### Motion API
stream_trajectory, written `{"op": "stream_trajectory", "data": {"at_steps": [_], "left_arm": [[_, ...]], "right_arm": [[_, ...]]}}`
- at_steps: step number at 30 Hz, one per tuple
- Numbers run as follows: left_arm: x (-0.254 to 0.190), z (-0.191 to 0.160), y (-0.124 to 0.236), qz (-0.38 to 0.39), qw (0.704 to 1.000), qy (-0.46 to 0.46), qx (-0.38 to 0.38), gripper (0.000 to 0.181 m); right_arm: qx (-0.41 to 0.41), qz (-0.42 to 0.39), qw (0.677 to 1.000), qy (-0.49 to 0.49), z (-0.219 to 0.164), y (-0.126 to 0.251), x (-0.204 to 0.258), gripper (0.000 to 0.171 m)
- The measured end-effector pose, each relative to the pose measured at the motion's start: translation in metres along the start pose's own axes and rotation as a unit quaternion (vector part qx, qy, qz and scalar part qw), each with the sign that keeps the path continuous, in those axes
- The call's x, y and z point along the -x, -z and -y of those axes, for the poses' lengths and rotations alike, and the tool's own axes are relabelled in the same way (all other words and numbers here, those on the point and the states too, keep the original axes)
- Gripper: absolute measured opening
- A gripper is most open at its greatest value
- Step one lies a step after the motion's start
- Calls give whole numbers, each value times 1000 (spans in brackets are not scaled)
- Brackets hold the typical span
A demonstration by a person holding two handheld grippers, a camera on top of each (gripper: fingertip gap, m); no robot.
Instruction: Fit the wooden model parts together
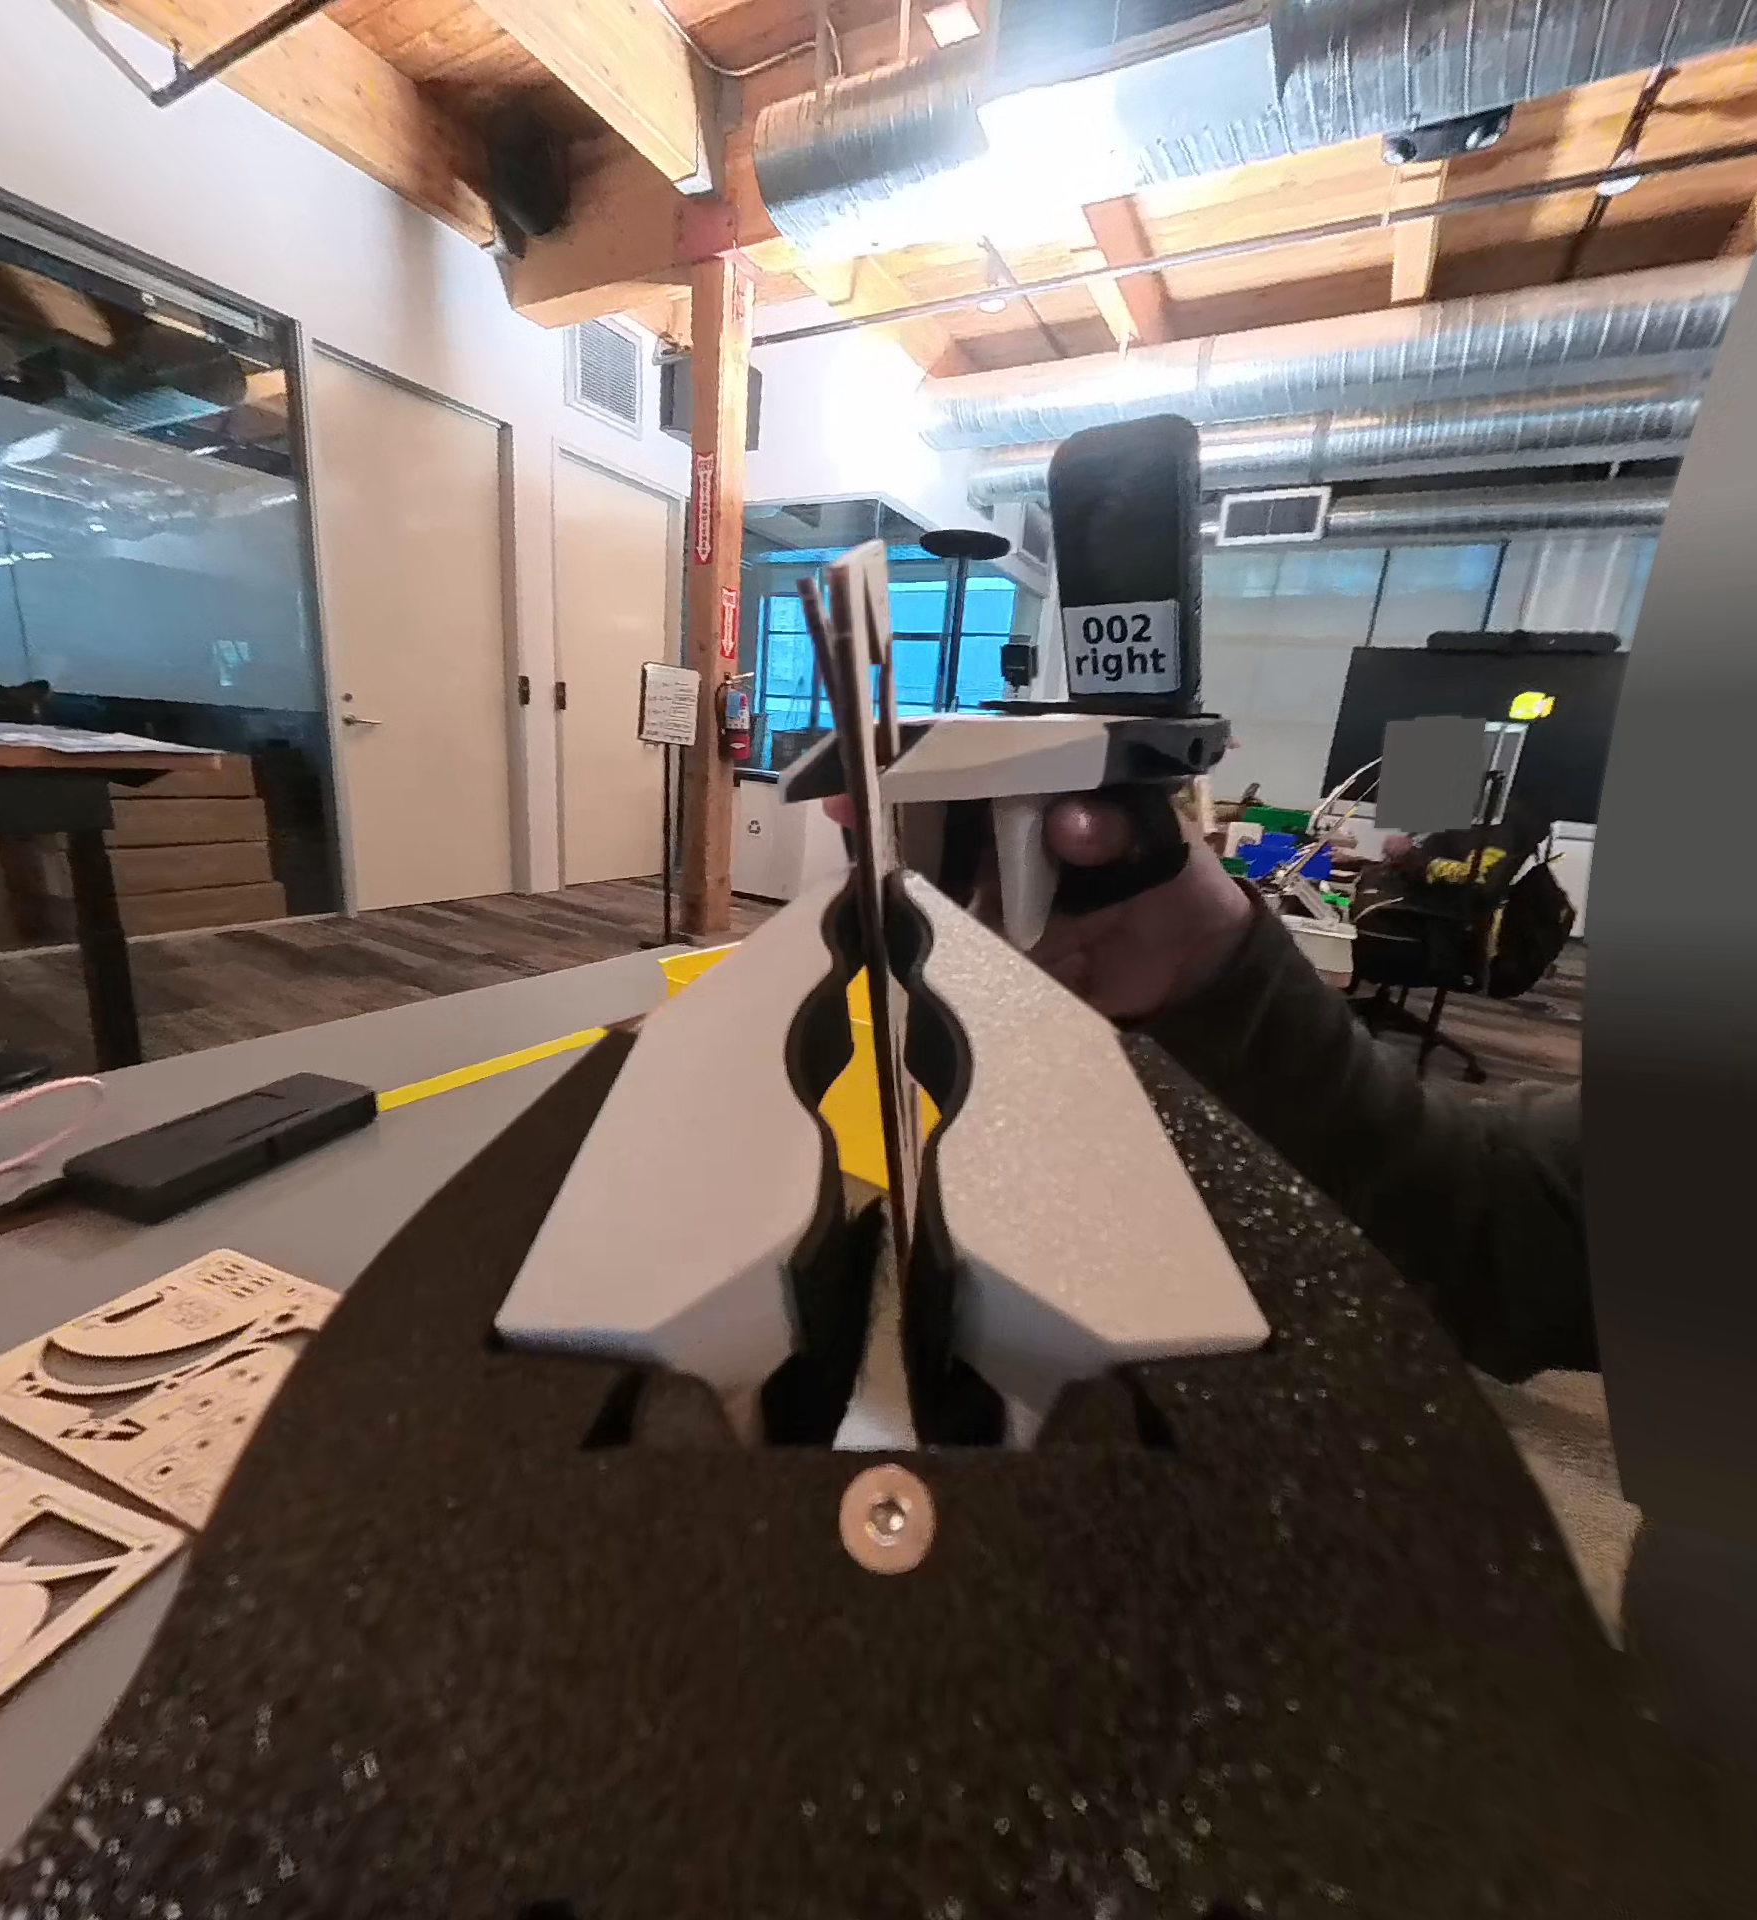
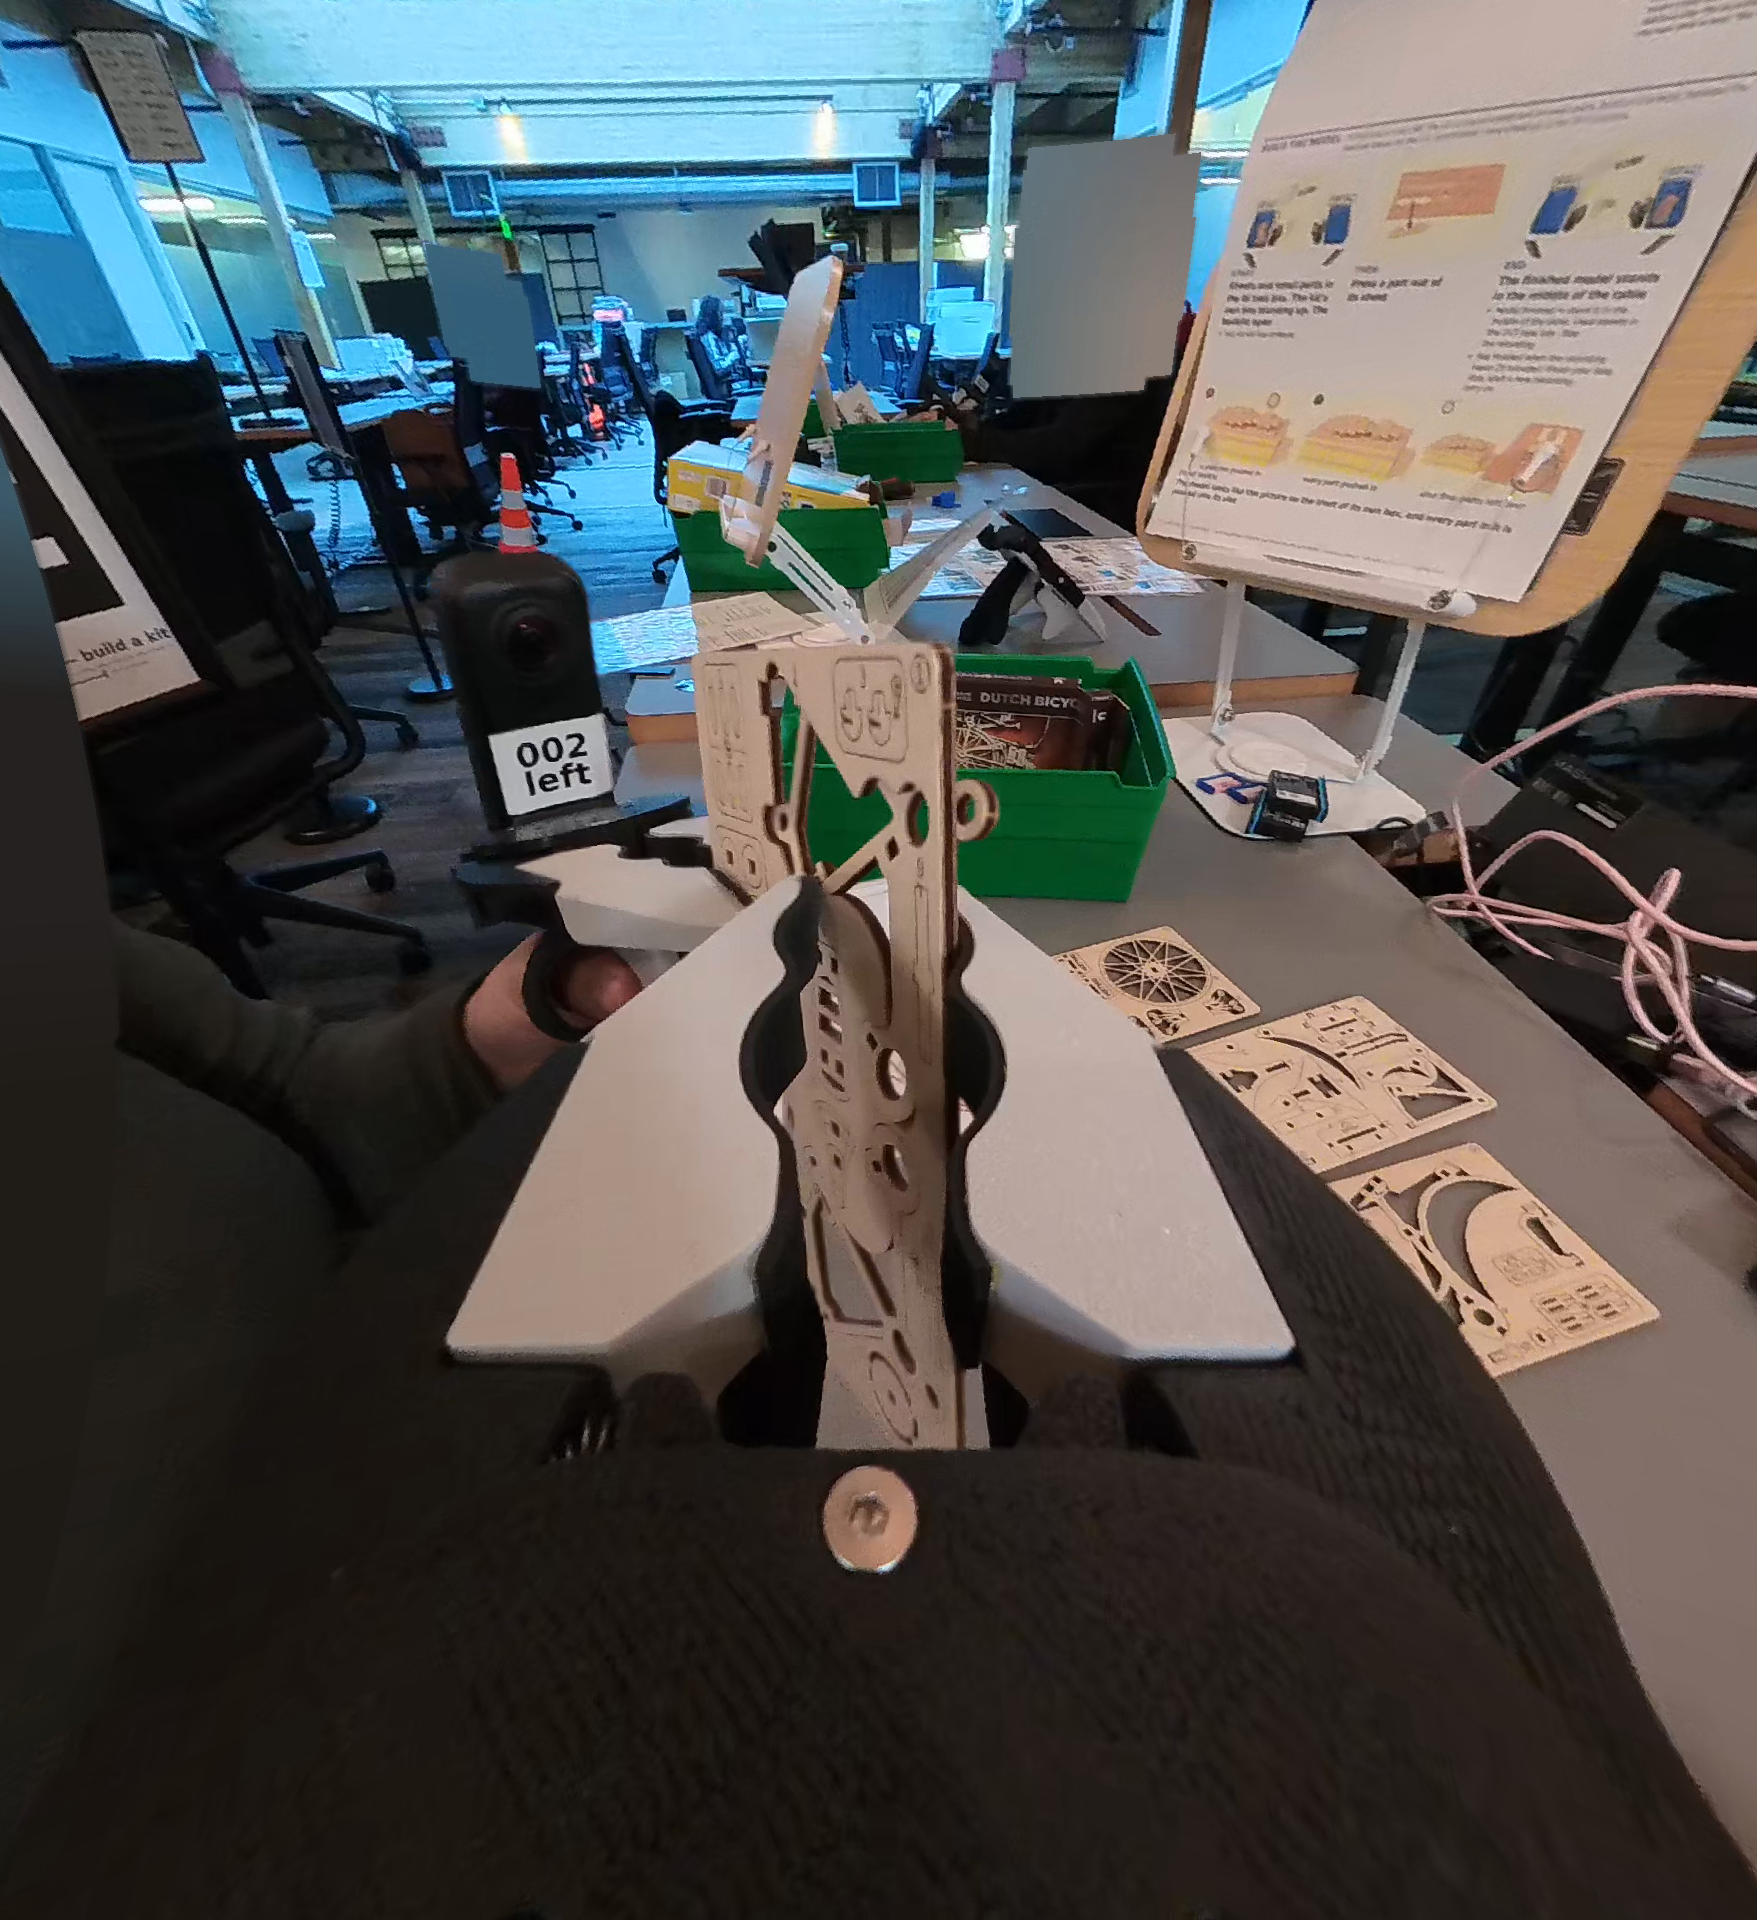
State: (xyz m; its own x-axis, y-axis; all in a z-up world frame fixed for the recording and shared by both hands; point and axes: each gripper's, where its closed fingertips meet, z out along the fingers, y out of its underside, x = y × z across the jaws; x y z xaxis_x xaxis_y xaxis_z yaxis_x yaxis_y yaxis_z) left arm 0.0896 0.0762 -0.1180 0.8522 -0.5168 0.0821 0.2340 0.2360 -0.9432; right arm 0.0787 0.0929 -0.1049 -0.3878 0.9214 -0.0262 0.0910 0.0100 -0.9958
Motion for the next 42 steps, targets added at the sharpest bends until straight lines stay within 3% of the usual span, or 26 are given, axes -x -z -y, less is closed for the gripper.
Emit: {"op": "stream_trajectory", "data": {"at_steps": [9,15,17,20,31,42], "left_arm": [[2,1,1,24,999,-39,5,1],[2,-1,1,5,999,36,-6,1],[5,-5,-1,16,999,42,0,1],[5,-5,-1,17,999,42,1,1],[5,-4,-2,48,998,-44,21,1],[7,-2,2,55,997,-49,16,0]], "right_arm": [[2,-17,1000,1,0,-2,-1,21],[3,3,1000,12,-3,-2,-2,23],[12,18,1000,0,-9,-2,-4,31],[8,31,999,-19,-10,-2,-5,28],[28,-26,998,41,-11,-4,-9,31],[24,-39,998,38,-9,-7,-7,31]]}}
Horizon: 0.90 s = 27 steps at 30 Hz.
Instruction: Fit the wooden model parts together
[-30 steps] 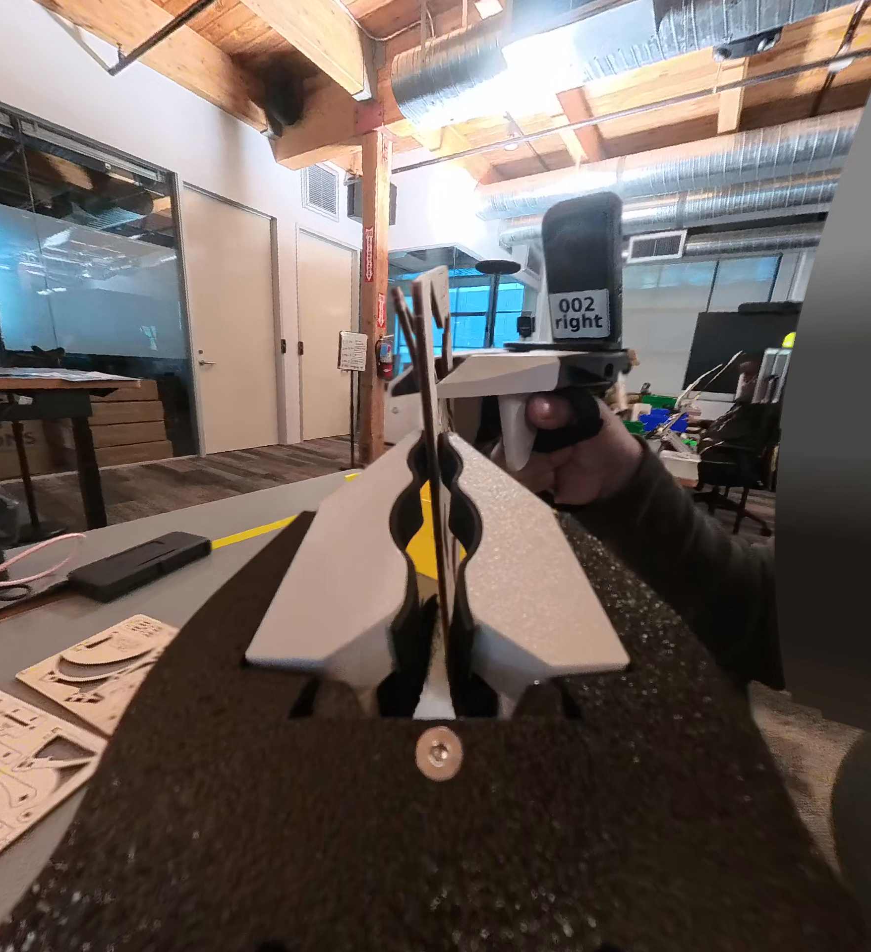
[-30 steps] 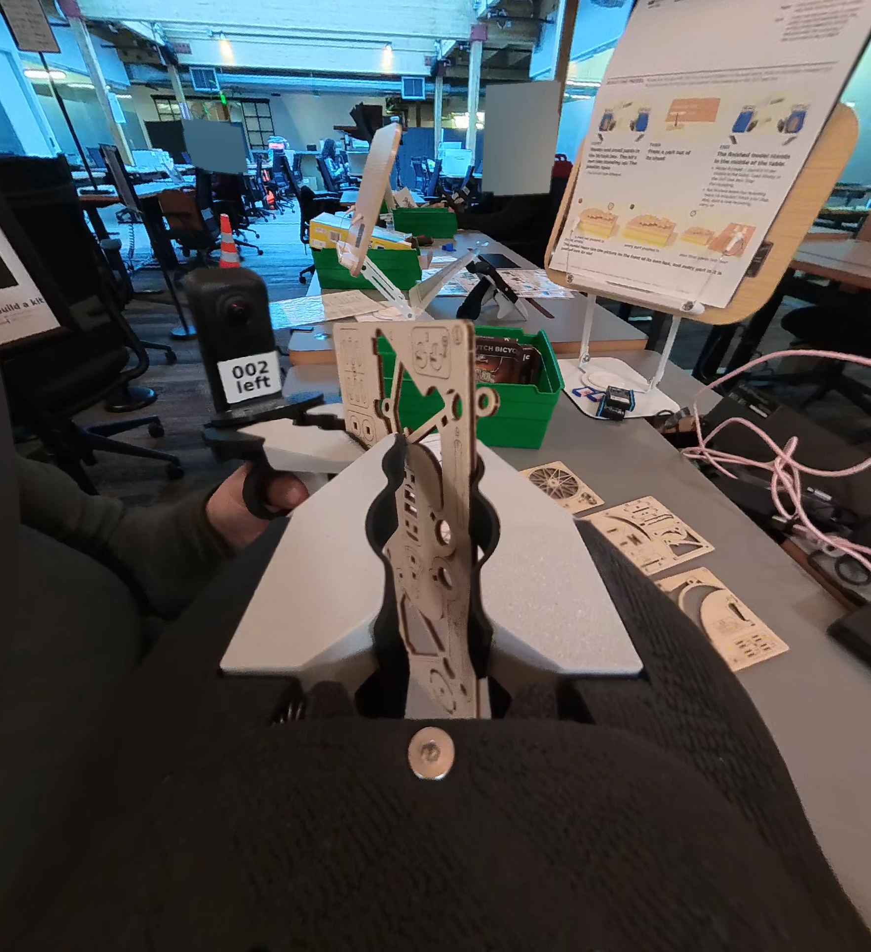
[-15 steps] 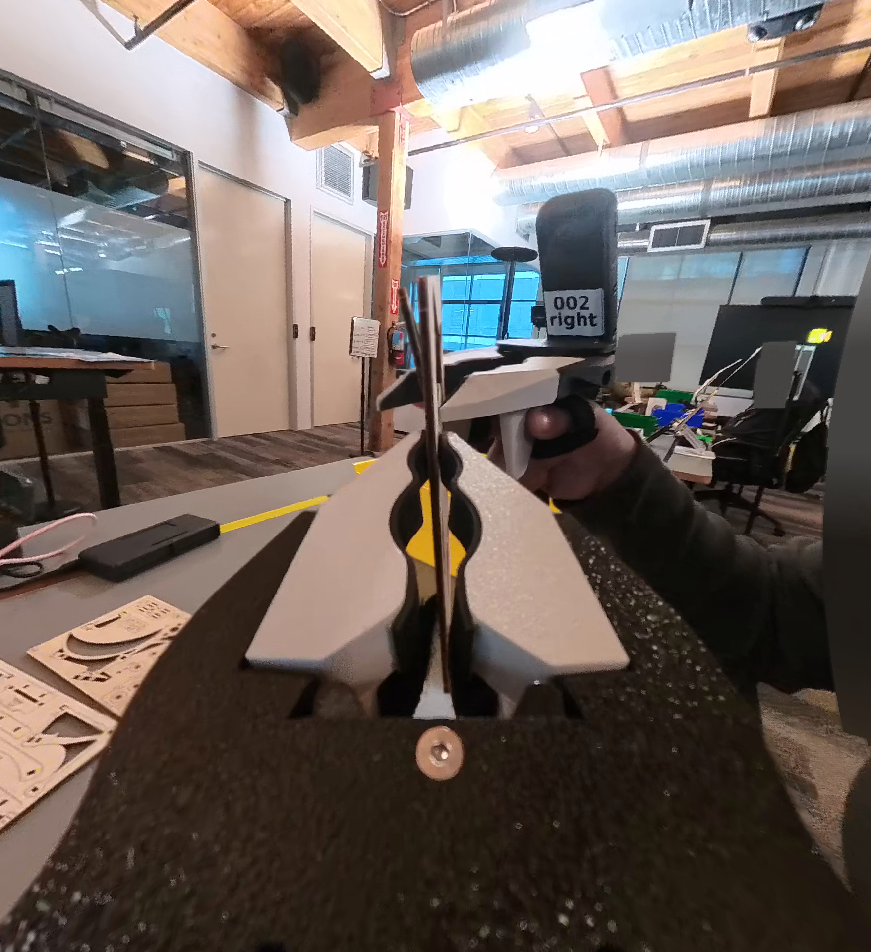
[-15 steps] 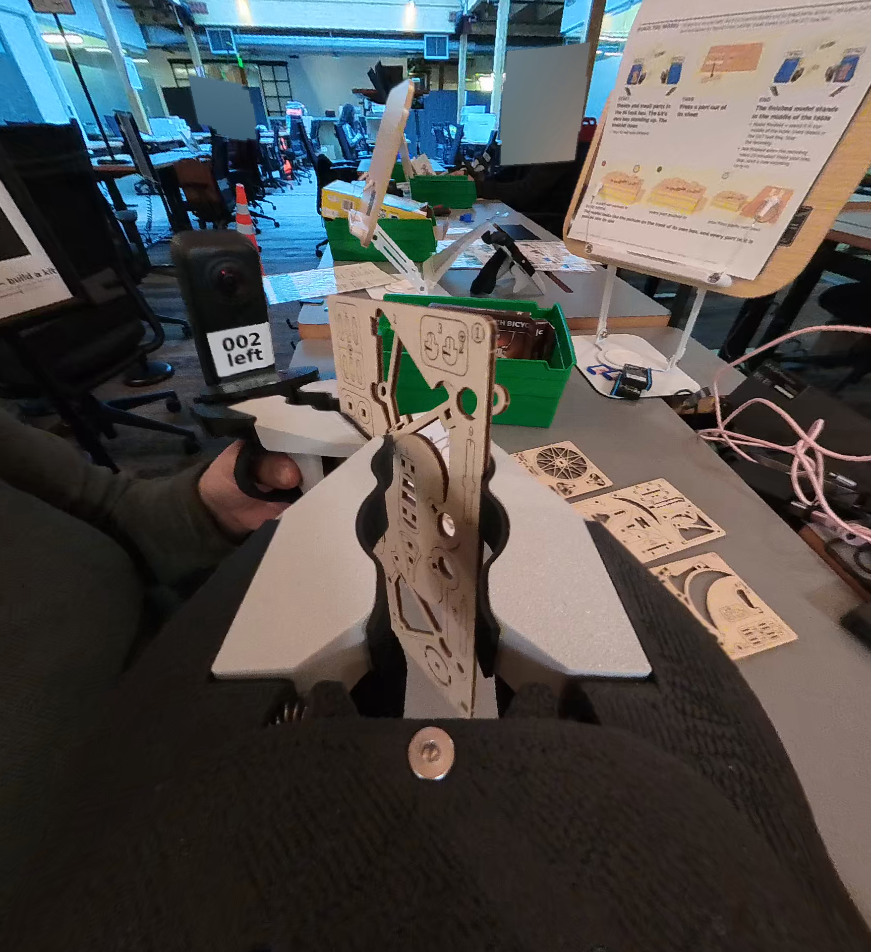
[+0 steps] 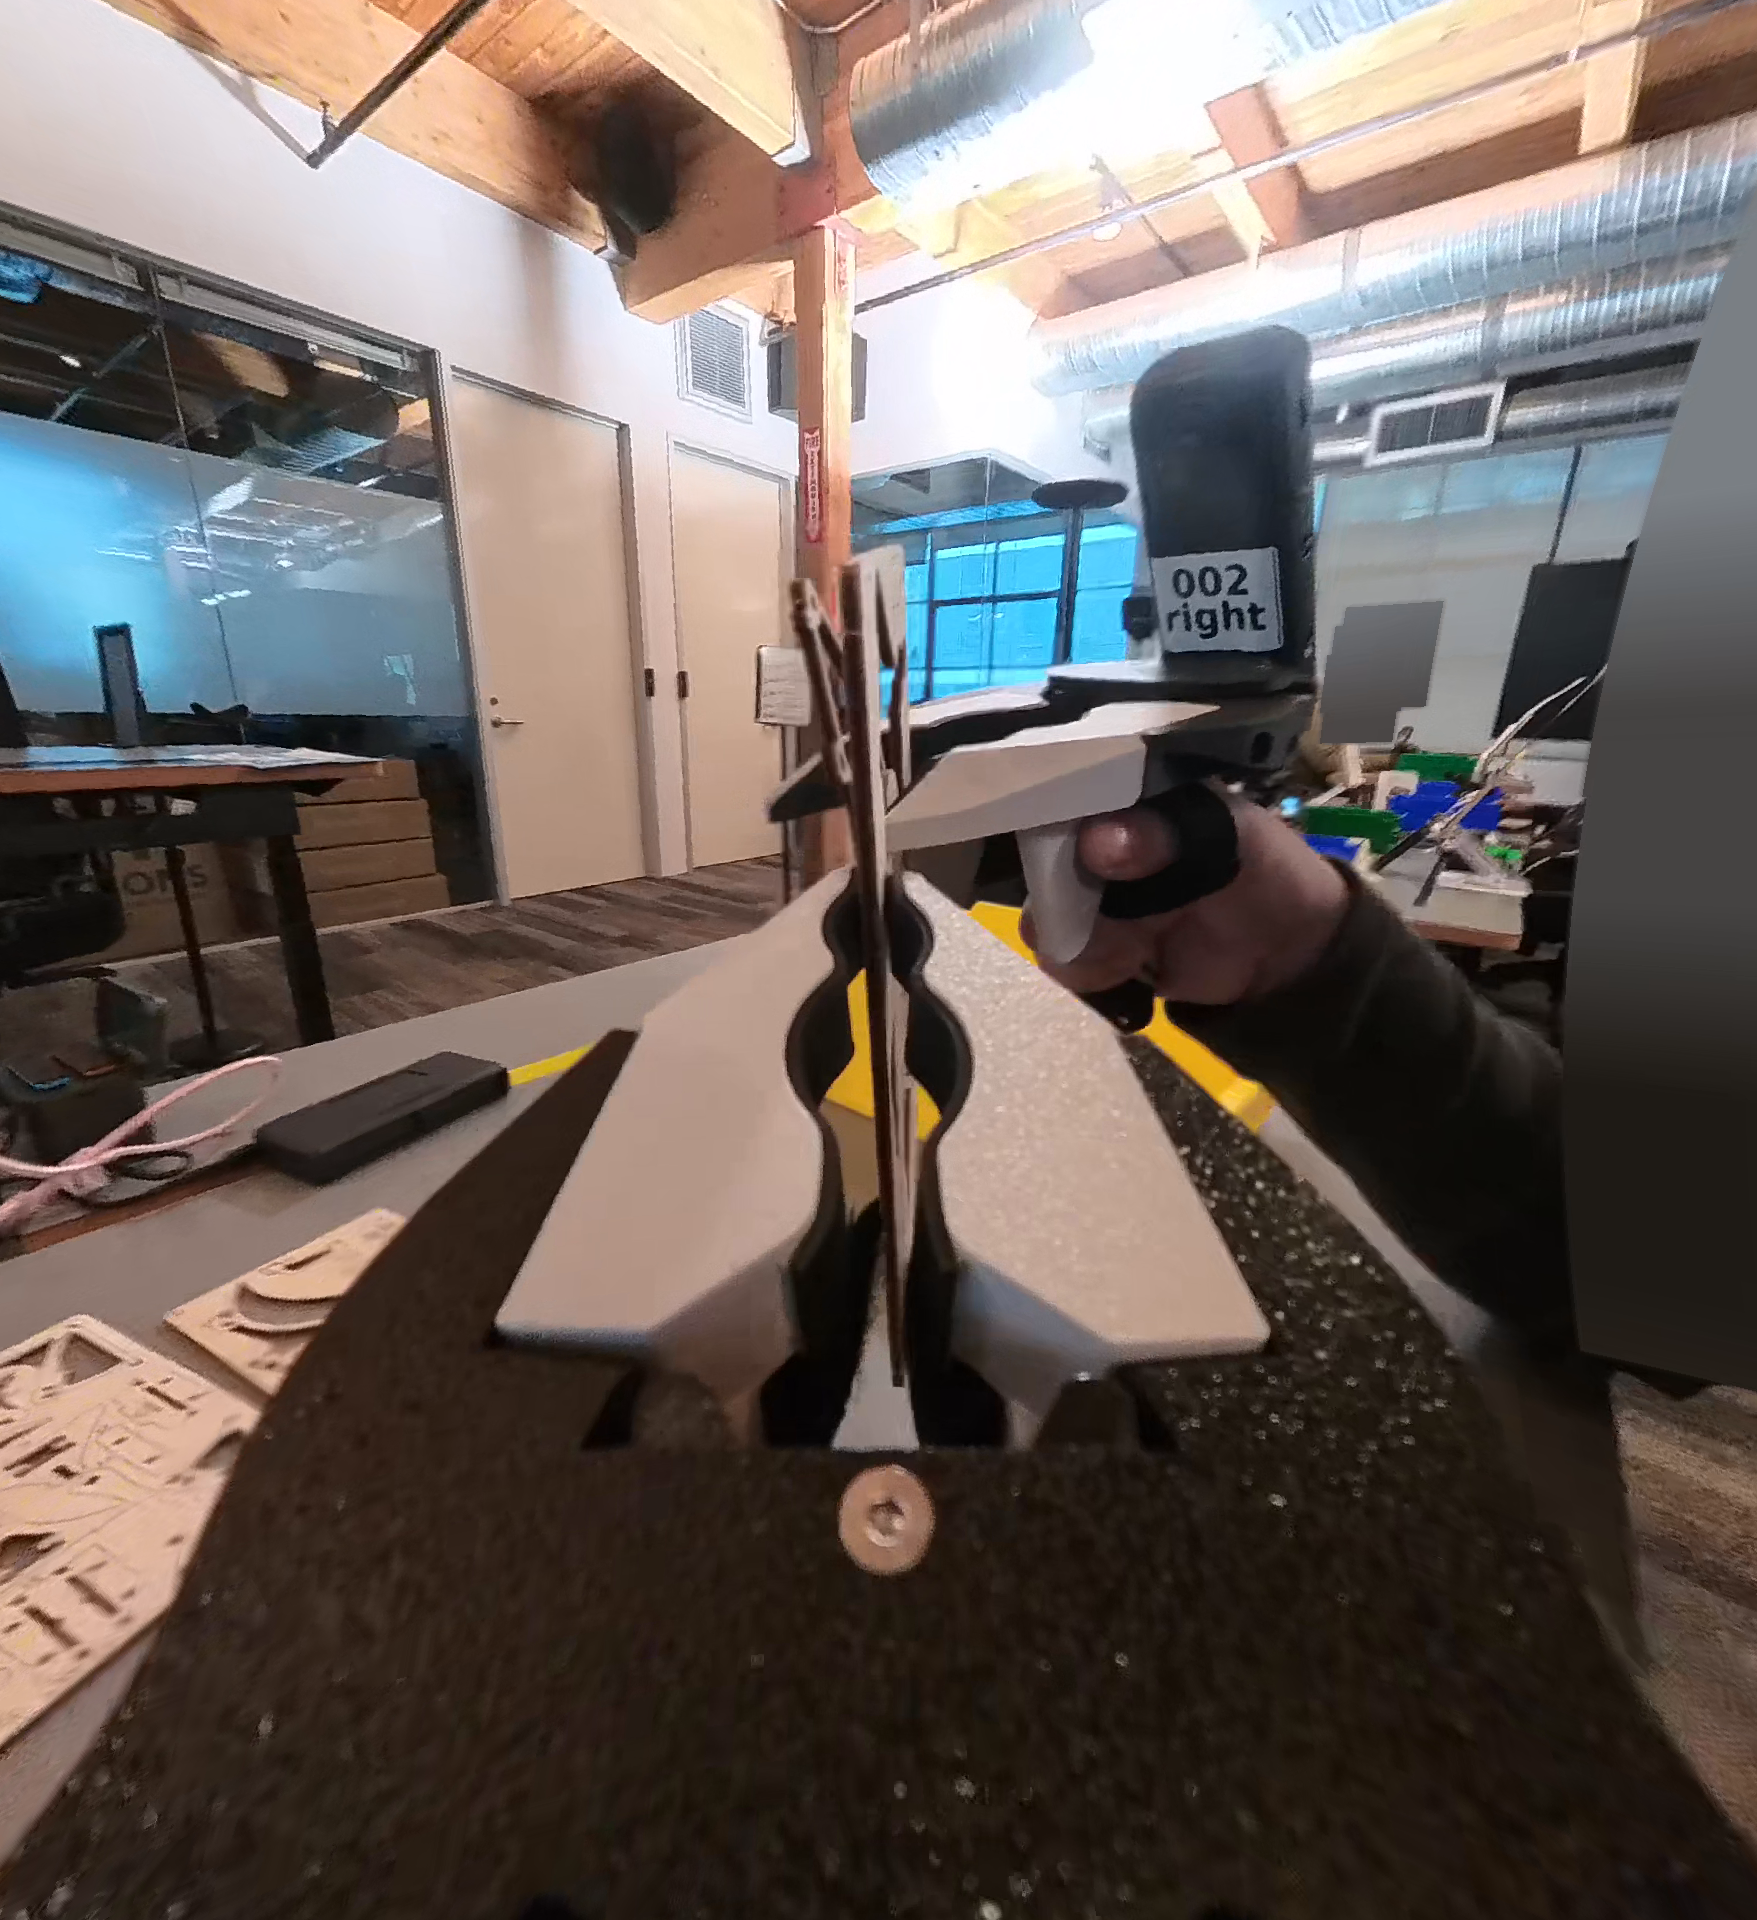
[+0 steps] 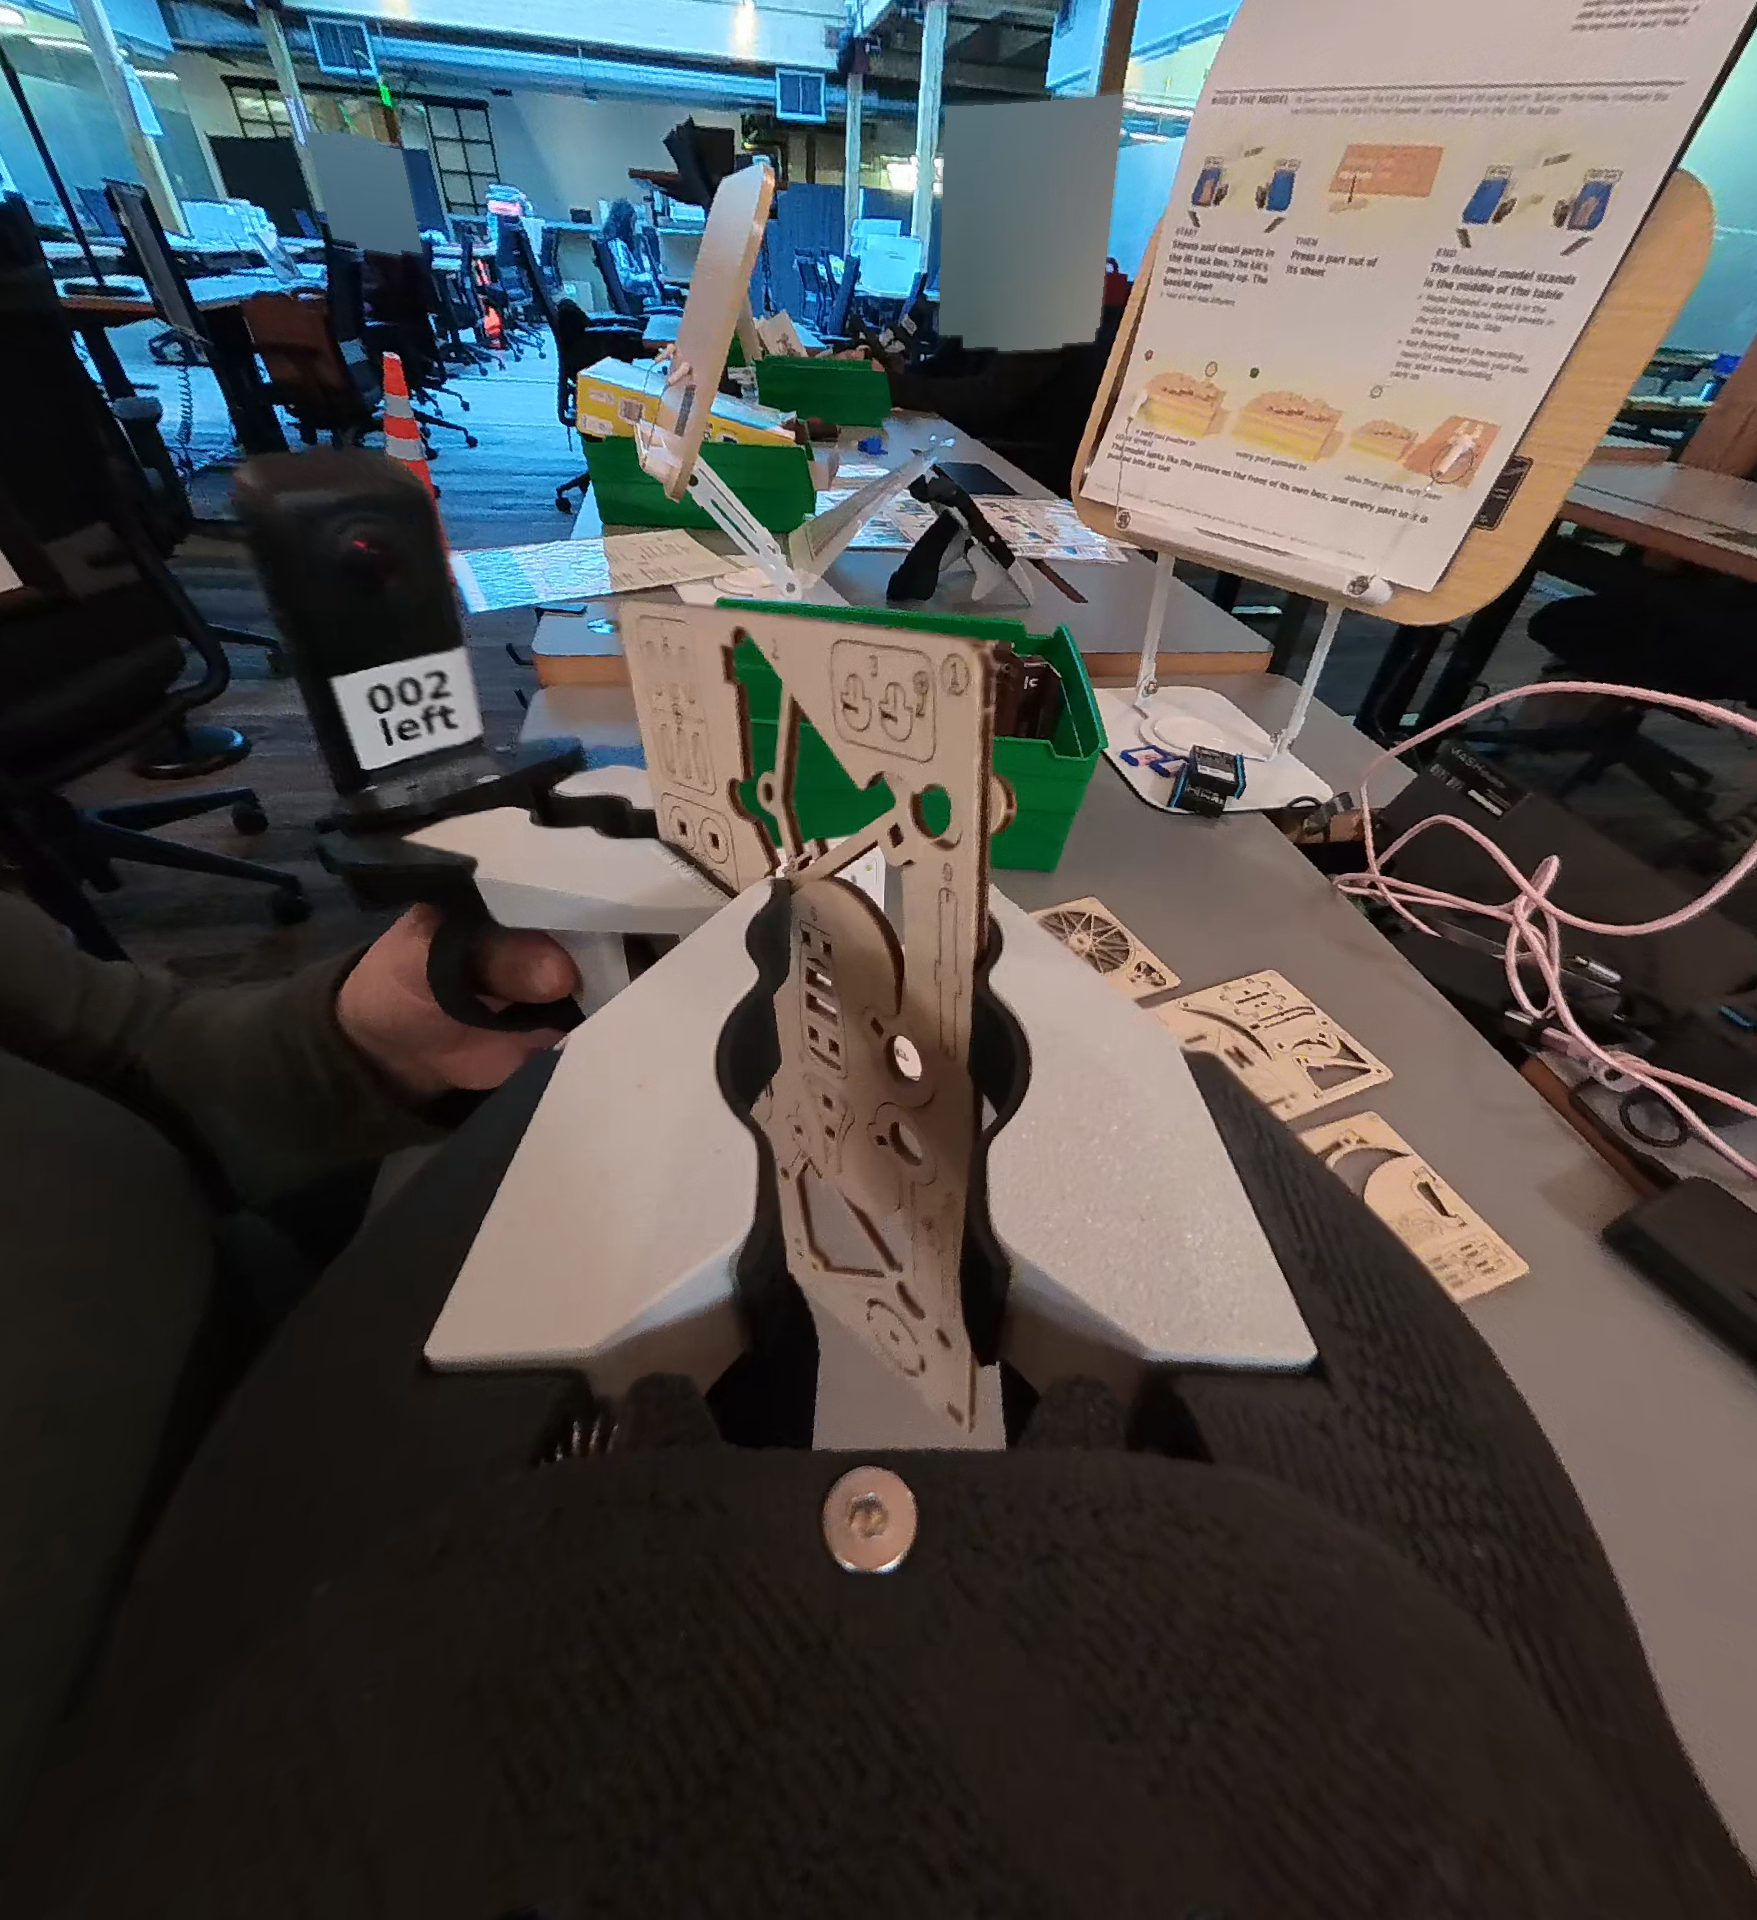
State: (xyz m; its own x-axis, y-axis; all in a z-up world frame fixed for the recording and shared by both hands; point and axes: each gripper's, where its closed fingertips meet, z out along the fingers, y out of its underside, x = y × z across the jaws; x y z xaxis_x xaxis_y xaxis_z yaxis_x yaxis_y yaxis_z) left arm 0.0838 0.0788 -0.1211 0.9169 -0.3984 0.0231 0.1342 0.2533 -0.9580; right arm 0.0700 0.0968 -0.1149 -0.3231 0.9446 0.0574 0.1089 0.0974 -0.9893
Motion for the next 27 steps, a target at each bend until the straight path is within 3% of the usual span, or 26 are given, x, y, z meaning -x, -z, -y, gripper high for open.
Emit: {"op": "stream_trajectory", "data": {"at_steps": [4,10,18,22,27], "left_arm": [[1,2,1,-23,997,64,-23,1],[2,9,5,-20,997,63,-41,1],[8,23,12,-17,995,76,-58,1],[10,28,17,-33,992,107,-61,1],[6,28,17,-48,991,114,-58,1]], "right_arm": [[-16,15,1000,-1,2,-1,1,31],[-16,30,999,25,4,0,9,44],[-39,32,999,20,16,12,7,43],[-50,14,999,15,21,18,-1,35],[-56,40,998,-8,21,18,4,14]]}}
